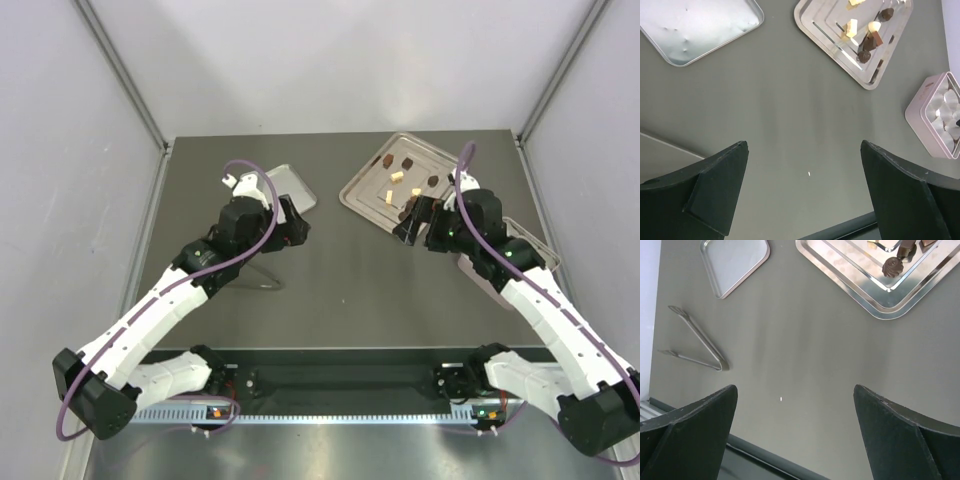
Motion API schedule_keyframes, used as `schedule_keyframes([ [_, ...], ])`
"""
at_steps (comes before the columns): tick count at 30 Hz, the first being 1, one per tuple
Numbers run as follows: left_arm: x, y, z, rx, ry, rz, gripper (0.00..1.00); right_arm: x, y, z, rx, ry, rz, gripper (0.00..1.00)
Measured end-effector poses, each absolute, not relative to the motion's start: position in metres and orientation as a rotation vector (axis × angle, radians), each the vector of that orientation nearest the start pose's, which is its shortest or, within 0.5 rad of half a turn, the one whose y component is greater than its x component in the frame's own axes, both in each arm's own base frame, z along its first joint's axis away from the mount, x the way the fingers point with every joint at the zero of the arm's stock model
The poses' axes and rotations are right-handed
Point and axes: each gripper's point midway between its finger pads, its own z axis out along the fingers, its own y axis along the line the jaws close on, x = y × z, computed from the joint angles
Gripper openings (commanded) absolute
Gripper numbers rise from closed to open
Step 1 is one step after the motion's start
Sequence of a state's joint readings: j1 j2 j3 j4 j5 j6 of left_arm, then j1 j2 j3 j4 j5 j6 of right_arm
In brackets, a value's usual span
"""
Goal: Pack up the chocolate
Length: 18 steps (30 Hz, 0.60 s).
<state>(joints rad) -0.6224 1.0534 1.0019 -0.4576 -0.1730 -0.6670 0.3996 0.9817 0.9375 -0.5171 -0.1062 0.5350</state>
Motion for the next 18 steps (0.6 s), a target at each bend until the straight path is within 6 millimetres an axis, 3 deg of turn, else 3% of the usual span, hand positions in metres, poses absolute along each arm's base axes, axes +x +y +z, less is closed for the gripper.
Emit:
schedule_keyframes([
  [9, 0.284, -0.178, 0.233, -0.291, 2.123, -0.519, 0.99, 0.269, 0.157, 0.224, 0.082, 2.189, 0.656, 1.0],
  [18, 0.29, -0.137, 0.212, -0.545, 2.138, -0.318, 0.99, 0.268, 0.156, 0.225, 0.074, 2.184, 0.652, 1.0],
])
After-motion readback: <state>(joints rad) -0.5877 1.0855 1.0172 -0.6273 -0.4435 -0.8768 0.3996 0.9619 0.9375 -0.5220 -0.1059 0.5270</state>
